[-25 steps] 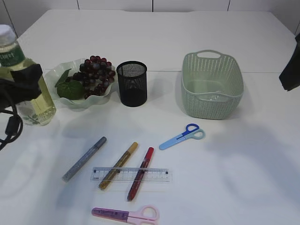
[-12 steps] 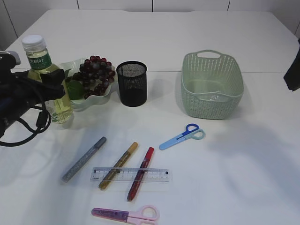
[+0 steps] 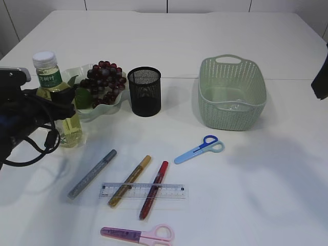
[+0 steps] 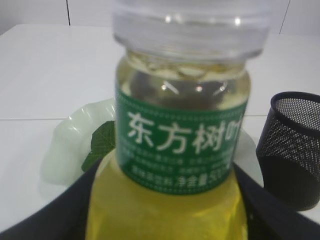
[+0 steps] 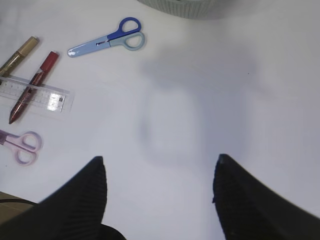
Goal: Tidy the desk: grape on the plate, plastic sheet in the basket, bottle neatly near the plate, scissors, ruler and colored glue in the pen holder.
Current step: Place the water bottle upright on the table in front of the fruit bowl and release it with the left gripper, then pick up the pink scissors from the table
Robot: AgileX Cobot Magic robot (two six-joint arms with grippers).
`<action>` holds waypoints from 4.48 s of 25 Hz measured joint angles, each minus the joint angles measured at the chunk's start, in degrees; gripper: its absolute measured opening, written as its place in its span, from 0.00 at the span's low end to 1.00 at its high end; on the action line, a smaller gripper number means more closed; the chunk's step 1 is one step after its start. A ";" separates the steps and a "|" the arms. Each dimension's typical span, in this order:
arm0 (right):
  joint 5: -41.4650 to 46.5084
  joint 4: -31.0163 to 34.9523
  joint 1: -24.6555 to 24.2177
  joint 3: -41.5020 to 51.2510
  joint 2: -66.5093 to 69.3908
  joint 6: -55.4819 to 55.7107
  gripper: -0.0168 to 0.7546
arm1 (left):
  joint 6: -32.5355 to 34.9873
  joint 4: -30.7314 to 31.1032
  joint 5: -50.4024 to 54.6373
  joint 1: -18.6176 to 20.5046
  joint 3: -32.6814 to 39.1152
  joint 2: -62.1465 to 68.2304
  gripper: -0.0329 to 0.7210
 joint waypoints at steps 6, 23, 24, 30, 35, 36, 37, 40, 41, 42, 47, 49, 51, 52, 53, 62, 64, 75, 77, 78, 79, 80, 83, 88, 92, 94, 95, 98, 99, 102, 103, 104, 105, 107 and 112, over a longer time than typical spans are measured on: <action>0.00 -0.10 0.00 0.00 0.00 0.00 0.70 | -0.09 0.22 -0.11 0.00 0.00 1.64 0.64; 0.00 -0.10 0.00 0.00 0.00 0.00 0.70 | -0.13 0.24 -0.23 0.00 0.00 1.64 0.68; 0.00 -0.10 0.00 0.00 0.00 0.00 0.70 | -0.13 0.24 -0.23 0.00 0.00 1.64 0.69; 0.00 -0.10 0.00 0.00 0.00 0.00 0.70 | -0.13 0.06 -0.47 0.00 0.00 1.64 0.75; 0.00 -0.10 0.00 0.00 0.00 0.00 0.70 | -0.13 0.06 -2.63 0.00 -0.22 1.64 0.75; 0.00 -0.10 0.00 0.00 0.00 0.00 0.70 | -0.13 0.06 -2.86 0.00 -0.22 1.64 0.75; 0.00 -0.10 0.00 0.00 0.00 0.00 0.70 | -0.13 0.06 -2.86 0.00 -0.22 1.64 0.75; 0.00 -0.10 0.00 0.00 0.00 0.00 0.70 | -0.13 0.16 -2.94 0.00 -0.22 1.64 0.75; 0.00 -0.10 0.00 0.00 0.00 0.00 0.70 | -0.13 0.27 -2.94 0.00 -0.22 1.30 0.75; 0.00 -0.10 0.00 0.00 0.00 0.00 0.70 | -0.13 0.27 -2.83 0.00 -0.22 0.97 0.75; 0.00 -0.10 0.00 0.00 0.00 0.00 0.70 | -0.13 0.92 -3.95 0.00 -0.22 -2.35 0.75; 0.00 -0.10 0.00 0.00 0.00 0.00 0.70 | -0.22 1.19 -4.23 0.00 -0.22 -3.46 0.74; 0.00 -0.10 0.00 0.00 0.00 0.00 0.70 | -0.22 1.42 -4.23 0.00 -0.22 -4.16 0.73; 0.00 -0.10 0.00 0.00 0.00 0.00 0.70 | -0.22 1.42 -4.33 0.00 -0.22 -4.31 0.73; 0.00 -0.10 0.00 0.00 0.00 0.00 0.70 | -0.22 1.42 -4.33 0.00 -0.22 -4.31 0.73; 0.00 -0.10 0.00 0.00 0.00 0.00 0.70 | -0.22 1.55 -4.33 0.00 -0.22 -7.74 0.72; 0.00 -0.10 0.00 0.00 0.00 0.00 0.70 | -0.22 1.55 -4.22 0.00 -0.22 -9.72 0.72; 0.00 -0.10 0.00 0.00 0.00 0.00 0.70 | -0.22 1.55 10.71 0.00 -0.22 -23.13 0.68; 0.00 -0.10 0.00 0.00 0.00 0.00 0.70 | -0.22 1.55 15.34 0.00 -0.12 -25.60 0.67; 0.00 -0.10 0.00 0.00 0.00 0.00 0.70 | -0.22 1.55 18.21 0.00 -0.12 -26.88 0.67; 0.00 -0.10 0.00 0.00 0.00 0.00 0.70 | -0.22 1.55 21.32 0.00 -0.12 -28.03 0.67; 0.00 -0.10 0.00 0.00 0.00 0.00 0.70 | -0.22 1.55 24.09 0.00 -0.12 -29.56 0.66; 0.00 -0.10 0.00 0.00 0.00 0.00 0.70 | -0.22 1.55 33.91 0.00 -0.12 -34.53 0.66; 0.00 -0.10 0.00 0.00 0.00 2.10 0.69 | -0.22 2.33 48.24 0.00 -0.12 -44.08 0.66; 0.00 -0.10 0.00 0.00 0.00 7.68 0.69 | -0.22 3.29 59.76 0.00 -0.12 -51.85 0.66; 0.00 -0.10 0.00 0.00 0.00 10.34 0.69 | -0.22 3.29 66.24 0.00 -0.38 -55.44 0.68; 0.00 -0.10 0.00 0.00 0.00 10.93 0.69 | -0.22 3.29 70.14 0.00 -0.85 -57.19 0.68; 0.00 -0.10 0.00 0.00 0.00 11.99 0.69 | 0.03 3.29 80.04 0.00 -2.85 -61.30 0.66; 0.00 0.01 0.00 0.00 0.00 12.02 0.69 | 0.38 3.29 83.30 0.00 -3.55 -62.26 0.66; 0.00 1.08 0.00 0.00 0.00 12.13 0.69 | 2.16 3.29 91.41 0.00 -5.85 -63.46 0.66; 0.00 1.25 0.00 0.00 0.00 12.22 0.69 | 2.52 3.29 93.85 0.00 -6.19 -63.55 0.65; 0.00 1.51 0.00 0.00 0.00 12.35 0.69 | 2.81 3.29 95.59 0.00 -6.59 -63.55 0.65; 0.00 1.49 0.00 0.00 0.00 13.01 0.69 | 3.04 3.29 97.44 0.00 -6.70 -63.55 0.65; 0.00 1.49 0.00 0.00 0.00 14.04 0.69 | 3.96 2.35 100.33 0.00 -6.93 -63.55 0.65; 0.00 1.63 0.00 0.00 0.00 15.79 0.69 | 8.89 -3.30 102.81 0.00 -6.92 -63.55 0.65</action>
